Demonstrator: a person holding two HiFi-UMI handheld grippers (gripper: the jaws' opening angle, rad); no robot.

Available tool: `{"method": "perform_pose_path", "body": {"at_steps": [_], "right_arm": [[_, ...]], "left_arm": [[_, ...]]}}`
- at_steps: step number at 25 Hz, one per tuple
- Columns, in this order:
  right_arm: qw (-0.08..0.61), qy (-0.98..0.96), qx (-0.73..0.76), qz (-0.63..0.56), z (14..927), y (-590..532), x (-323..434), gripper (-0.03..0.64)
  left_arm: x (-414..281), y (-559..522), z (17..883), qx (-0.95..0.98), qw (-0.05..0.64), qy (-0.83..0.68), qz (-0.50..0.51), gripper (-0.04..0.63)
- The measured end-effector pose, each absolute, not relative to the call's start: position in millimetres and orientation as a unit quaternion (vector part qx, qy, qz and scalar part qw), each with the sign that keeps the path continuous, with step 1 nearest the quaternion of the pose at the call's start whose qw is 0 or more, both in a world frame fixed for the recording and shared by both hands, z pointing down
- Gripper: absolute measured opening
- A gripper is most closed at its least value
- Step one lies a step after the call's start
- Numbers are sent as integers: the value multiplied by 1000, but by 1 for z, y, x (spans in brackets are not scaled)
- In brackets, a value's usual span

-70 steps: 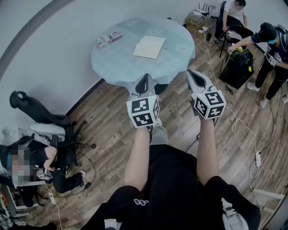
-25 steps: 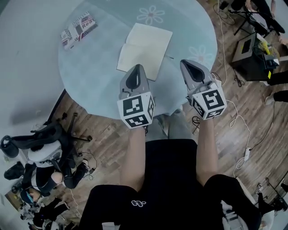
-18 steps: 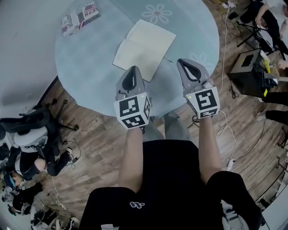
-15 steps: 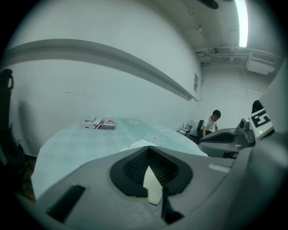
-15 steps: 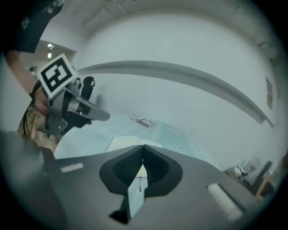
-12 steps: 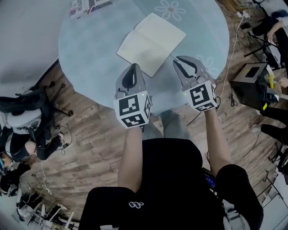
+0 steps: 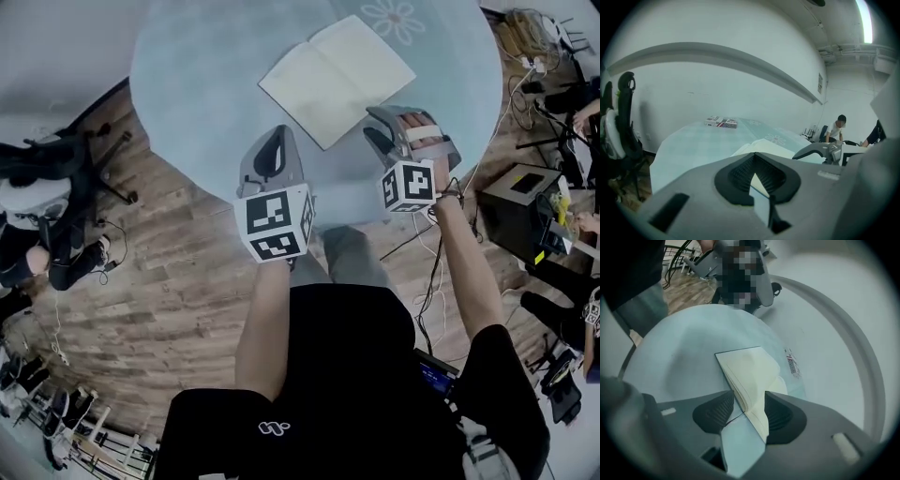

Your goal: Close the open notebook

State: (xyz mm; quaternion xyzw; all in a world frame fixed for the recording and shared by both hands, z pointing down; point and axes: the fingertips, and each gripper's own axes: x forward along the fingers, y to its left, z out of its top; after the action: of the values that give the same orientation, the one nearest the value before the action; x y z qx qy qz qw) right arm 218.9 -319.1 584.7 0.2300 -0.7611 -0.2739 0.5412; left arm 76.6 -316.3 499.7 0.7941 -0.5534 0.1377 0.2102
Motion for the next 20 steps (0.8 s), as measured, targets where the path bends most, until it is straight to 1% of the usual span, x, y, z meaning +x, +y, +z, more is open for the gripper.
{"method": "perform_pose_path", "body": {"at_steps": [6,12,15,18,20], "right_arm": [[572,-735,185,-315,609,-328,214,221],[581,-718,152,-352,624,-331,206,221],[580,-708,141,-379,626,-332,200,209],[576,-701,130,-400,628,-332,198,174],[576,-698,124,-407,630,-330,198,164]], "left_arm": [[54,-316,502,778,214,-575,135,5],[39,-312,507,765,219,-590,137,4],[33,-311,508,762,220,-593,137,5],[31,-310,507,759,221,-598,136,5],[30,-310,507,757,221,-600,135,4]]}}
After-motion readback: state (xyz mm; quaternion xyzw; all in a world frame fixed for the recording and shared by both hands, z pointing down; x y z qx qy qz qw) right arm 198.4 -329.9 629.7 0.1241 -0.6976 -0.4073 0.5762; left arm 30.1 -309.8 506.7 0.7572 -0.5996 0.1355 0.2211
